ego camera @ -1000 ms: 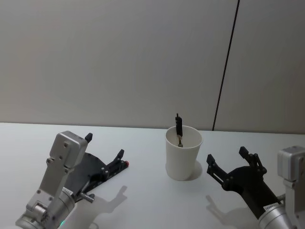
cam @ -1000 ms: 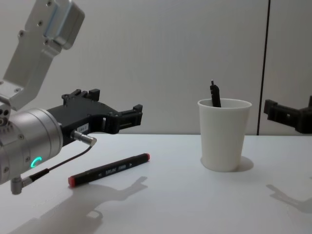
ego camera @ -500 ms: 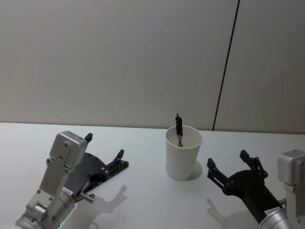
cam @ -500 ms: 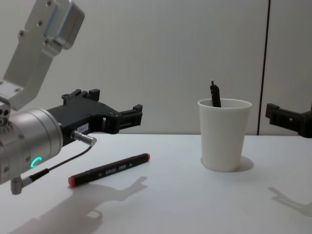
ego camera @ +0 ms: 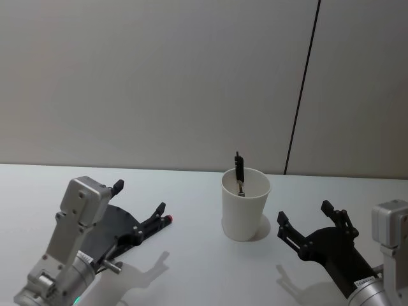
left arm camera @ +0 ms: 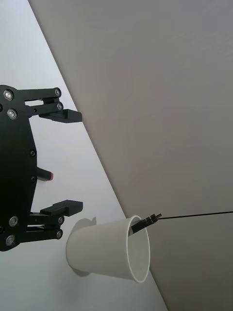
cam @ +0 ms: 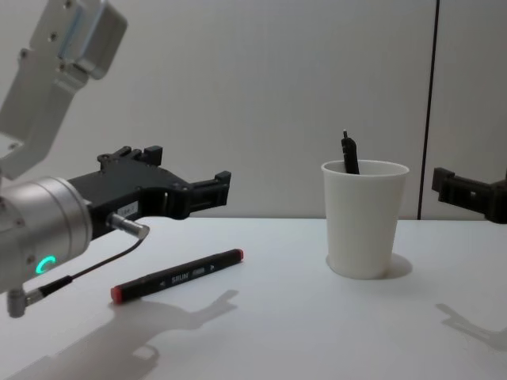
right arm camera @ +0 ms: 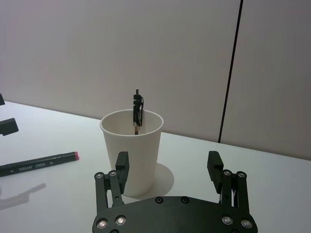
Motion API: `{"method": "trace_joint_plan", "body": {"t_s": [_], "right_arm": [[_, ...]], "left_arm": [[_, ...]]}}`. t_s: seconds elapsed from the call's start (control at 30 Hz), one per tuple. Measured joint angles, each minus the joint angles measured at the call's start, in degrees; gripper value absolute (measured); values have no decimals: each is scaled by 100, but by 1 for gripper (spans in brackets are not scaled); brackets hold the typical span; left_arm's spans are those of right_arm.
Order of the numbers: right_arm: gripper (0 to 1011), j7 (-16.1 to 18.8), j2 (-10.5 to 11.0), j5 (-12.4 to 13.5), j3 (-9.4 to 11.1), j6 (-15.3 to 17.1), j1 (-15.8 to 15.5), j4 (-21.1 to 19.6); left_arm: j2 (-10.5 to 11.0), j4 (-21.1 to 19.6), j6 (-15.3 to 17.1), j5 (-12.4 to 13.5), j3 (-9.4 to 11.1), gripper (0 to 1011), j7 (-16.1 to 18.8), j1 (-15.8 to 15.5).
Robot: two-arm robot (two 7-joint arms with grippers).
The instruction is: Place the pen into the pen holder.
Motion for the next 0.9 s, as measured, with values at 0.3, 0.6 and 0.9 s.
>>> {"method": "trace_joint_plan", "body": {"t_s": [0.3, 0.6, 0.9], "right_arm": [[1001, 1, 0, 3, 0, -2, 0, 0], [1001, 2, 0, 3, 0, -2, 0, 1], [1001, 2, 0, 3, 0, -2, 0, 1]], "left_arm": [[276, -152, 22, -312, -198, 1002, -411, 159], [534, -238, 102, -609, -395, 1002, -795, 302], [756, -159, 191, -944, -539, 1002, -1344, 329]]}}
